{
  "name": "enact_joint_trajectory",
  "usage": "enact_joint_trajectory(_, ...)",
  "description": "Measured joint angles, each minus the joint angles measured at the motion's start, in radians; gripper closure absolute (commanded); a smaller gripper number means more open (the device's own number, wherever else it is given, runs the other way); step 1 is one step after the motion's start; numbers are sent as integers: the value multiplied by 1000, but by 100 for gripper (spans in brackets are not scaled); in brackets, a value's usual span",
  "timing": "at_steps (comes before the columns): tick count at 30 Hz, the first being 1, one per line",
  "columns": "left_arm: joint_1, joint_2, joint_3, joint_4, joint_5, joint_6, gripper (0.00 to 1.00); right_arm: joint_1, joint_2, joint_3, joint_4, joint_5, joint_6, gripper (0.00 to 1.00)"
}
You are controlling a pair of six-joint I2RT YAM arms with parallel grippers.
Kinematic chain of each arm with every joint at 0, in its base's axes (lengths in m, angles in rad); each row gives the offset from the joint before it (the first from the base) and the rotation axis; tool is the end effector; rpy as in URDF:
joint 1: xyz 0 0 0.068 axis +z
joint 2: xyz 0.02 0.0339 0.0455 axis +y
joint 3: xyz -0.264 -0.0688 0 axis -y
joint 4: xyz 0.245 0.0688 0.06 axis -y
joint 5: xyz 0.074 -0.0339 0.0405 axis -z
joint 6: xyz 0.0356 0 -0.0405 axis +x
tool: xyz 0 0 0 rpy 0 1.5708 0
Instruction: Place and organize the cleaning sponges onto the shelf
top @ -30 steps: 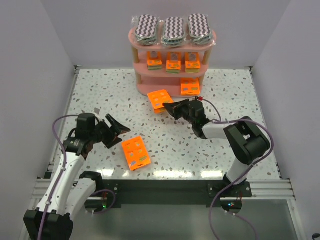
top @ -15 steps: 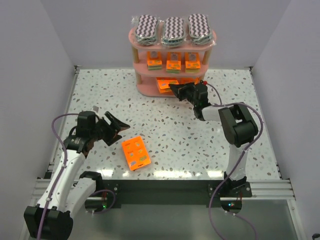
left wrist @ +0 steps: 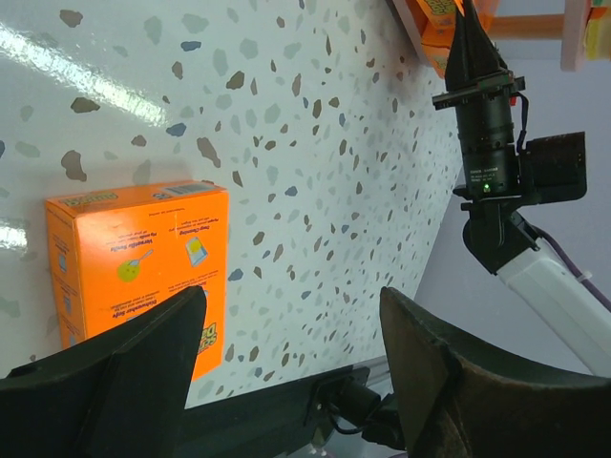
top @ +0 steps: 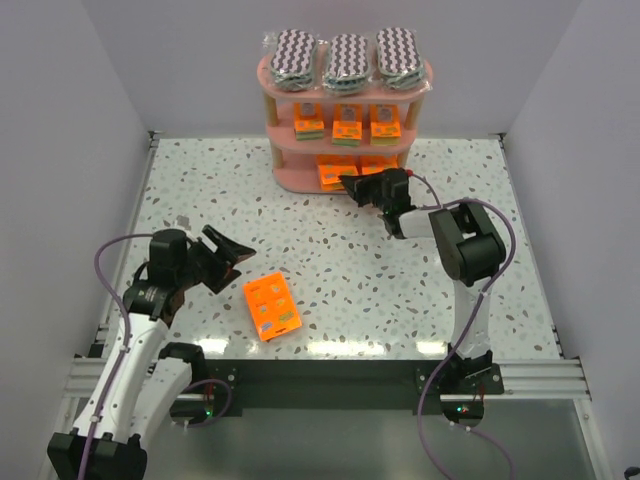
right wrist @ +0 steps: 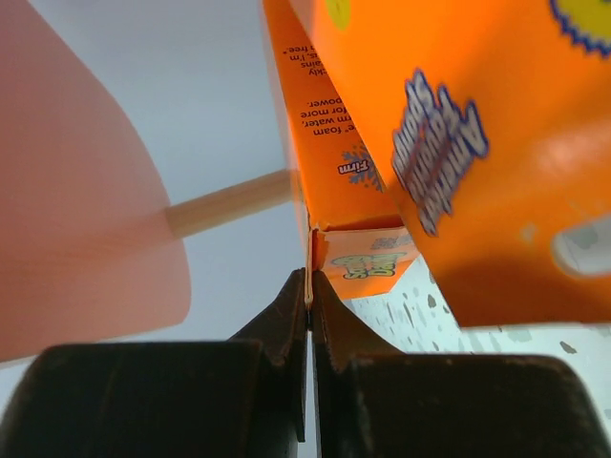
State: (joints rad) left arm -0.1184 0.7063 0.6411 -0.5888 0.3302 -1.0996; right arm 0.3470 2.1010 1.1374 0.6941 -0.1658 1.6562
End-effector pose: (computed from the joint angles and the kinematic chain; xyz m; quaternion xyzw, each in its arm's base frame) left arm 0.1506 -0.0295 0.2632 -0.3526 0.8145 -0.3706 0.2737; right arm 0.4191 0.1578 0.1452 0.4430 0.6596 0.5440 0.2698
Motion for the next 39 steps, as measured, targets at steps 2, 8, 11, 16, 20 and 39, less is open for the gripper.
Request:
enact_joint_trajectory(2, 0, 5, -11, 4, 3, 0, 21, 5, 0, 0, -8, 23, 2, 100)
enact_joint_trajectory(8, 0, 65, -18, 12, 22, 13, 21, 35, -5, -23, -29, 124, 31, 100)
enact_joint_trajectory(11, 0, 76, -18, 16, 35, 30, 21, 55, -6, -35, -44, 171, 58, 100)
enact_joint_trajectory(16, 0, 100, -18, 19, 57, 57, 21, 72, -5, -35, -43, 203, 97, 100)
enact_joint_trajectory(20, 0, 98, -18, 19, 64, 72, 21, 72, 13, -5, -45, 212, 99, 100)
enact_joint_trajectory(39, 0, 23, -52, 26, 66, 62, 21, 68, 18, 71, -135, 226, 85, 95)
